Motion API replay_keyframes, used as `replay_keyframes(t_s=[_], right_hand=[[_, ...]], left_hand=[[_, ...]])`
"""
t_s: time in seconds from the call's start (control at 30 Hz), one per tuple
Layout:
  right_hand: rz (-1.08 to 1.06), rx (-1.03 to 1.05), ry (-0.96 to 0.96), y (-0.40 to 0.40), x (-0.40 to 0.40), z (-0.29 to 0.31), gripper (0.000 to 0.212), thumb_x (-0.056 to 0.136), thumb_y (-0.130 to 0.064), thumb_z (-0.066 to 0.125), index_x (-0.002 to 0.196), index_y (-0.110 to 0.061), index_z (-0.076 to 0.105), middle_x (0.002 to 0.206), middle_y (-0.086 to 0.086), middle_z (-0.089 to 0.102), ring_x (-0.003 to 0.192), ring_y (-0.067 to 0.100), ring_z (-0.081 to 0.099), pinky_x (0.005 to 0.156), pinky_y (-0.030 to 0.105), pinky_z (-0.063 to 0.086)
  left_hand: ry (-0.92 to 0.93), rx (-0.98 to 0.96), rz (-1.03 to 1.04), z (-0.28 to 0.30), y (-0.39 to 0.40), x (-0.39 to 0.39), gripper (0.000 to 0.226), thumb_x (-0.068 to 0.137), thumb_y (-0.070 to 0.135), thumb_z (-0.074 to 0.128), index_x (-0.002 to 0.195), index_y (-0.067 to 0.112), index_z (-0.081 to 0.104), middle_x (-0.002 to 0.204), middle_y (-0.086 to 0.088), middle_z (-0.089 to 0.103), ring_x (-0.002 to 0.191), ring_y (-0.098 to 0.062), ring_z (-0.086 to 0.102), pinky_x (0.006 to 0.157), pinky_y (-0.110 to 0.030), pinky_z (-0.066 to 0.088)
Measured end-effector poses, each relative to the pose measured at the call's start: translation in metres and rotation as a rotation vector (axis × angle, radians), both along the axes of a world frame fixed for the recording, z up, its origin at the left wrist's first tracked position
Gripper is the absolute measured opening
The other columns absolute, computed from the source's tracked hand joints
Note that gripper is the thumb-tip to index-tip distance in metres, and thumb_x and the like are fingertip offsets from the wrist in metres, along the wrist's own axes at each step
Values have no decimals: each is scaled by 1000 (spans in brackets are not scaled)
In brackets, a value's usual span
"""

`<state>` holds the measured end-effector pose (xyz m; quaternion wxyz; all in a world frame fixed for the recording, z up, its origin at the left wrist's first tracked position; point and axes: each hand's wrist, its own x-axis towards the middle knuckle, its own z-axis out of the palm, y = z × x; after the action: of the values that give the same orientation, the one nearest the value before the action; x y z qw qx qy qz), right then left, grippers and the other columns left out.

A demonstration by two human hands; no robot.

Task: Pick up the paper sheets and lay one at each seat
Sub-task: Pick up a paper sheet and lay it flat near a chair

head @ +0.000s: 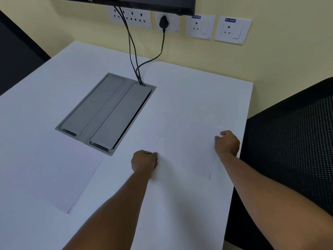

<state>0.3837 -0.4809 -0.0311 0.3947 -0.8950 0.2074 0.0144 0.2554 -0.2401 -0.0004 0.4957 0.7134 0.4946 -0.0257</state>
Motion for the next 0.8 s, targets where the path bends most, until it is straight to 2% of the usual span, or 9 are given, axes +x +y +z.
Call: replay_keyframes(t_s=[0.1, 0.23, 0.4, 0.53, 0.6, 0.7, 0.8], right_hand=[[-1, 10, -10, -2, 0, 0, 27, 92, -13, 64, 117, -6, 62, 114, 16, 67, 101, 30, 64, 79, 31, 50], [-9, 9, -15, -3, 0, -1, 26, 92, -12, 64, 117, -6, 63, 113, 15, 67, 99, 30, 65, 78, 31, 51], [-24, 37, -41, -1, -4, 3, 29, 93, -16, 64, 121, -7, 61, 113, 14, 67, 100, 29, 65, 78, 30, 48], [-49, 117, -167, 11, -23, 11, 29, 94, -16, 63, 122, -9, 60, 103, 13, 66, 91, 24, 61, 82, 33, 49], [14, 118, -255, 28, -38, 14, 28, 94, -14, 62, 121, -10, 61, 101, 11, 63, 84, 20, 57, 77, 29, 45], [192, 110, -362, 70, -60, 17, 25, 93, -12, 63, 118, -9, 64, 96, 10, 61, 73, 20, 58, 72, 27, 44], [381, 124, -415, 124, -82, 24, 24, 90, -11, 67, 114, -10, 66, 94, 8, 61, 68, 19, 58, 68, 31, 50]], left_hand=[[4, 49, -39, 0, -1, 5, 23, 81, 25, 71, 61, 14, 67, 59, -4, 71, 62, -23, 68, 67, -27, 52], [19, 79, -66, -3, -1, 9, 14, 82, 26, 69, 77, 13, 71, 64, -3, 73, 72, -24, 71, 73, -30, 53], [21, 114, -71, -9, -2, 7, 20, 81, 28, 66, 71, 12, 71, 61, -1, 71, 70, -22, 70, 67, -28, 51], [9, 128, -81, -12, 7, -10, 22, 83, 35, 65, 80, 14, 68, 74, -1, 73, 76, -21, 68, 71, -31, 52], [-7, 153, -51, -11, 21, -25, 21, 85, 37, 64, 82, 16, 66, 78, -1, 72, 78, -21, 67, 74, -33, 53], [-81, 186, -2, -8, 47, -56, 20, 87, 38, 65, 81, 19, 61, 77, 1, 70, 75, -17, 65, 66, -28, 47], [-129, 261, 61, -2, 82, -90, 19, 88, 35, 65, 77, 23, 56, 74, 7, 64, 71, -10, 59, 59, -22, 40]])
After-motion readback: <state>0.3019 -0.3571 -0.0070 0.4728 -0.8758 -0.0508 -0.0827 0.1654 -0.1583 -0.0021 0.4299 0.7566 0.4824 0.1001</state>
